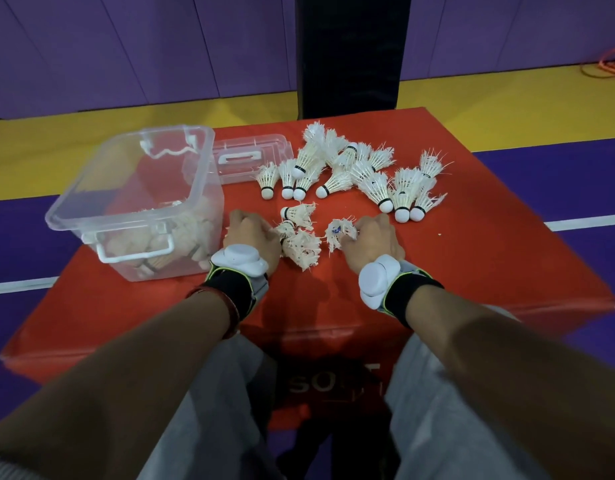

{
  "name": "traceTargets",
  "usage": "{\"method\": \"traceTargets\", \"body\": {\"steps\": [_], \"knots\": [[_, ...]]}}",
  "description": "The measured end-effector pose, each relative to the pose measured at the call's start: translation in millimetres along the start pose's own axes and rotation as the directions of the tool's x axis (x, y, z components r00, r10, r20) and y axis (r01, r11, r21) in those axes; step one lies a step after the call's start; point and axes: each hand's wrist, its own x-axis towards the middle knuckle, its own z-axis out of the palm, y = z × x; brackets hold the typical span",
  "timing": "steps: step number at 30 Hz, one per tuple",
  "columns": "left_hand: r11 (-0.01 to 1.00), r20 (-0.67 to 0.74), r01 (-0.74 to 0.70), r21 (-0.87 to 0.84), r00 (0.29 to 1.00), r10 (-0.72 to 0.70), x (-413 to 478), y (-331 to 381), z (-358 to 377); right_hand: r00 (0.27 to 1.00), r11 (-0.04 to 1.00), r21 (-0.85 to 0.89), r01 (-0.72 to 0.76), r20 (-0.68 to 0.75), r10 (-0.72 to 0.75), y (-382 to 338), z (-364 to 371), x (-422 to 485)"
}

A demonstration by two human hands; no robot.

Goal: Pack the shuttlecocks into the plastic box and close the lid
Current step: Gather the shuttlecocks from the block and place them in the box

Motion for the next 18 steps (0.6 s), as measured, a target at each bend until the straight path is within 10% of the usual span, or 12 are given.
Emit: {"method": "traceTargets", "body": {"steps": [18], "knots": [[0.976,0.006,-0.014,0.217,1.0,0.013,-17,-9,-14,0.991,0.973,0.196,0.123,-0.084,-0.108,-6,-11,-34]]}}
